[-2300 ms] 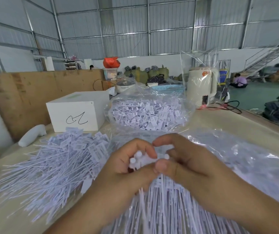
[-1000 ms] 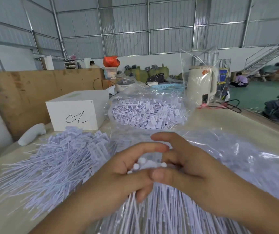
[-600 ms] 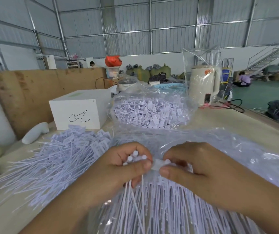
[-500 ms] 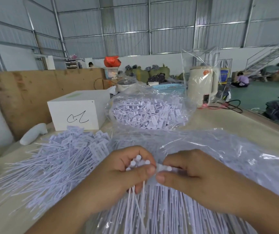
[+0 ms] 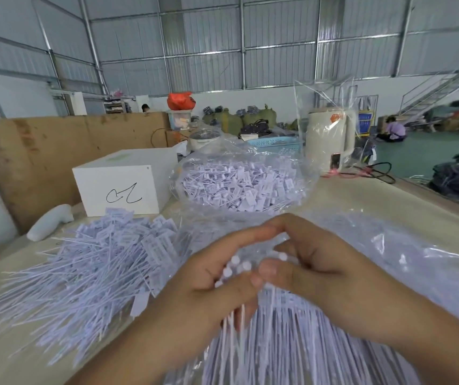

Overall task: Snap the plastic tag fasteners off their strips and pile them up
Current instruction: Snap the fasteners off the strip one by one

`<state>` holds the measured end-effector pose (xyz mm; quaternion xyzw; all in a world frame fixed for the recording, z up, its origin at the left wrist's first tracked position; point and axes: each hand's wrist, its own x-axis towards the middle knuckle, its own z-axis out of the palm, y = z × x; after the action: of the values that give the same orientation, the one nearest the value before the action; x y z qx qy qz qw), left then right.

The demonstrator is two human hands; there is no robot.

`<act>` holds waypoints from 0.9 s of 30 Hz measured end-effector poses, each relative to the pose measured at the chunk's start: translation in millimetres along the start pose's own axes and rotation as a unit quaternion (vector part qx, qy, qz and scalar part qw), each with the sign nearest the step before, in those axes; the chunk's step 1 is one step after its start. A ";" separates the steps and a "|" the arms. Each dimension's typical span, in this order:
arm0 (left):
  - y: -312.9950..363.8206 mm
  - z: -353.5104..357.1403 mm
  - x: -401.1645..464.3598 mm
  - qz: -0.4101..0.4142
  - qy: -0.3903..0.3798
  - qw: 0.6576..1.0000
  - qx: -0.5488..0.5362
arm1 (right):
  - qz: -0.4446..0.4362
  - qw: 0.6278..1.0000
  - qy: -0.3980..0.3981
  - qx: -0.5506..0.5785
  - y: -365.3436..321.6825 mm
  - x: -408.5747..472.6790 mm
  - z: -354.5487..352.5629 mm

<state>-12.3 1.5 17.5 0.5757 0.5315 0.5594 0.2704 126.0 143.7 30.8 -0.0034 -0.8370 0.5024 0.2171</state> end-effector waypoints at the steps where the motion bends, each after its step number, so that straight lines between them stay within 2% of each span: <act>1: 1.5 -3.1 -1.3 -0.002 -0.039 0.999 0.005 | 0.007 1.000 -0.019 0.020 1.5 0.1 1.0; 5: 6.4 -13.0 -2.4 -0.017 -0.099 0.995 -0.019 | 0.016 0.998 -0.039 0.038 -2.2 -1.8 3.2; 10: 13.4 -17.8 -2.5 -0.013 -0.104 0.994 -0.035 | 0.042 0.989 -0.087 -0.113 -6.9 -2.0 -4.6; 15: 14.6 -18.5 -5.3 -0.045 -0.125 0.991 -0.028 | 0.035 0.985 -0.097 -0.137 -9.9 -3.5 -4.7; 22: 7.7 -12.5 -1.1 0.007 0.067 0.995 0.071 | 0.025 0.988 0.076 -0.129 -12.5 1.3 12.3; 27: 4.2 1.0 3.5 0.021 0.171 0.983 0.065 | 0.018 0.969 0.191 -0.155 -16.3 3.3 29.7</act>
<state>-10.7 3.8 22.3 0.4990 0.5932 0.6192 0.1254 115.7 111.5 33.8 -0.1484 -0.8472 0.3607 0.3607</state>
